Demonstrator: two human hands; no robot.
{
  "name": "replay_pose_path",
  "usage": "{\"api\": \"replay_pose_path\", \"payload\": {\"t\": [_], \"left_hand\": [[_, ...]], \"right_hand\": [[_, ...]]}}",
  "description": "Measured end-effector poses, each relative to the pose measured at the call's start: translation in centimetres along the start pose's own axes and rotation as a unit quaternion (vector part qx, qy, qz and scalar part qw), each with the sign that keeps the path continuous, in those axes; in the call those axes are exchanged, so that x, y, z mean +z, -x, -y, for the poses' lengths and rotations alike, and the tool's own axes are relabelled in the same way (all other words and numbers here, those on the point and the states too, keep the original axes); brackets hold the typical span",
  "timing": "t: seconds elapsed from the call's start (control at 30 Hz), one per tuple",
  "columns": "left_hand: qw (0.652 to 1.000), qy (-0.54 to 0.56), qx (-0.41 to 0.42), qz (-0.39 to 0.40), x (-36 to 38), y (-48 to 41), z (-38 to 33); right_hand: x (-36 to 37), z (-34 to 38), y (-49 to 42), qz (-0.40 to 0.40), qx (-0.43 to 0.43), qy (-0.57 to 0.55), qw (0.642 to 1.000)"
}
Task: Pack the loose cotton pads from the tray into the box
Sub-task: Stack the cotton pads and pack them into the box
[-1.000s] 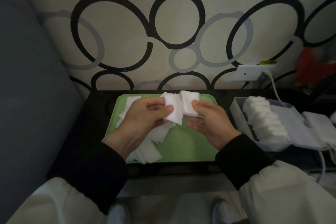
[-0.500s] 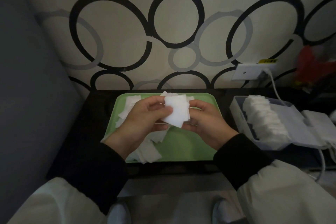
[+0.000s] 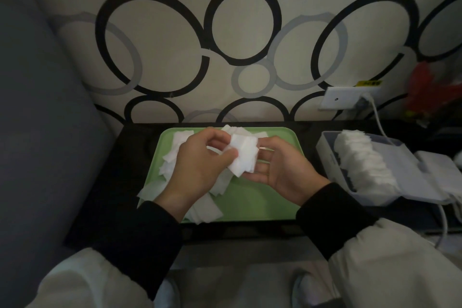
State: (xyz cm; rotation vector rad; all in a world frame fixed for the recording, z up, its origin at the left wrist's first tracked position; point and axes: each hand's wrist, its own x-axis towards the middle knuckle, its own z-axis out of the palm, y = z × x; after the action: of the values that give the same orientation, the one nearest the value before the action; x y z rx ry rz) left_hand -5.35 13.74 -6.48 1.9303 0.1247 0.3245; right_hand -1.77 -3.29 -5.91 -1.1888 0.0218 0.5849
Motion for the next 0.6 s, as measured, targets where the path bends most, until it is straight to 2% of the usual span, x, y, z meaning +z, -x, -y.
{"api": "replay_pose_path", "payload": {"t": [0.17,0.33,0.47,0.6], "left_hand": [[0.999,-0.037,0.018,-0.021,0.0,0.2,-0.1],[0.999,-0.011,-0.013,-0.028,-0.1,-0.1,0.0],[0.994,0.093,-0.054,0.016,-0.3,0.1,-0.5],[0.961,0.232,-0.133,0.066,-0.2,0.2,-0.9]], "right_hand": [[0.0,-0.2,-0.1,-0.019,-0.016,0.031,0.999],[-0.1,-0.2,-0.3,-0.035,-0.014,0.005,0.999],[-0.6,-0.3,-0.6,-0.082,-0.025,0.002,0.996],[-1.1,-0.4,-0.7,-0.121,-0.025,0.042,0.991]]}}
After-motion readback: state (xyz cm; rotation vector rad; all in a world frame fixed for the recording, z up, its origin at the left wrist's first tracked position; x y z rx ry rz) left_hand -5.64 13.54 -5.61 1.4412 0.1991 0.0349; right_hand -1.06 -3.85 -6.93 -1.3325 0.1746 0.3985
